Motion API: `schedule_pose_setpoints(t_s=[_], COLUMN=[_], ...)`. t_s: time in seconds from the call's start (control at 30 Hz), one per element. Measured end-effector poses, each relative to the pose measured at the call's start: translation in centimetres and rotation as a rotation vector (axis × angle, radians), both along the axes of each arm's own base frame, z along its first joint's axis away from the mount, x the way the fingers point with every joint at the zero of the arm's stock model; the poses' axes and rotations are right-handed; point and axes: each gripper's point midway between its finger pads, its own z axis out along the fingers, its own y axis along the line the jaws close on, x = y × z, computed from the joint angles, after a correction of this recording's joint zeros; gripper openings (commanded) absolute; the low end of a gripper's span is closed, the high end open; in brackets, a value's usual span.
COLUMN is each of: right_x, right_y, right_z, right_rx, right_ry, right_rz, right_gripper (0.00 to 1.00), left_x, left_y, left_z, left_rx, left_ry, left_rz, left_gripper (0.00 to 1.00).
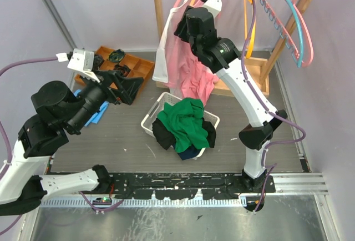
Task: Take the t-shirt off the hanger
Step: Pick up the hanger from the clothesline.
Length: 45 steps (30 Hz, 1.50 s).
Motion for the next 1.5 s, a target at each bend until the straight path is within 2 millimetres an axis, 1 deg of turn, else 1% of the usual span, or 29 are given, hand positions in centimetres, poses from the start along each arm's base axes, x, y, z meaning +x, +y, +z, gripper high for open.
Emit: schedule_pose_setpoints(t_s=[0.13, 0.33, 0.63, 0.93, 1.0, 1.2, 1.4, 1.5], right_x=[-0.1, -0.3, -0.2, -0.2, -0.2, -0.3, -1.5, -1.9], right_y=[-0.9, -1.9, -2.6, -3.0, -3.1, -3.8, -5.3, -6.1], right_z=[-0.2, 0.2, 0.3, 0.7, 1.1, 2.6, 4.4, 5.7], right_rx=[-0.039, -0.091, -0.16, -0.212, -0.22, -0.242, -0.25, -0.239], right_ry=[0.003, -0.006, -0.018, -0.038, -0.049, -0.103, -0.171, -0.208], right_rz=[-0.029, -0.052, -0.062, -0.062, -0.064, -0.077, -0.094, -0.106], right_gripper=[0.46, 0.39, 0.24, 0.03, 0.01, 0.0, 0.01, 0.01], left_x=[0.1, 0.4, 0.5, 0.6, 0.6, 0.8, 0.8, 0.9], left_y=[-0.2, -0.5, -0.4, -0.5, -0.5, -0.7, -0.7, -0.9], left_z=[-0.1, -0.3, -0.3, -0.4, -0.5, -0.6, -0.5, -0.3], left_rx=[0.008, 0.023, 0.029, 0.036, 0.039, 0.048, 0.046, 0.041], left_ry=[0.0, -0.001, -0.004, -0.004, -0.004, -0.005, -0.009, -0.015], left_rz=[0.001, 0.002, 0.006, 0.01, 0.01, 0.01, 0.01, 0.01], left_gripper=[0.98, 0.98, 0.98, 0.98, 0.98, 0.98, 0.98, 0.98])
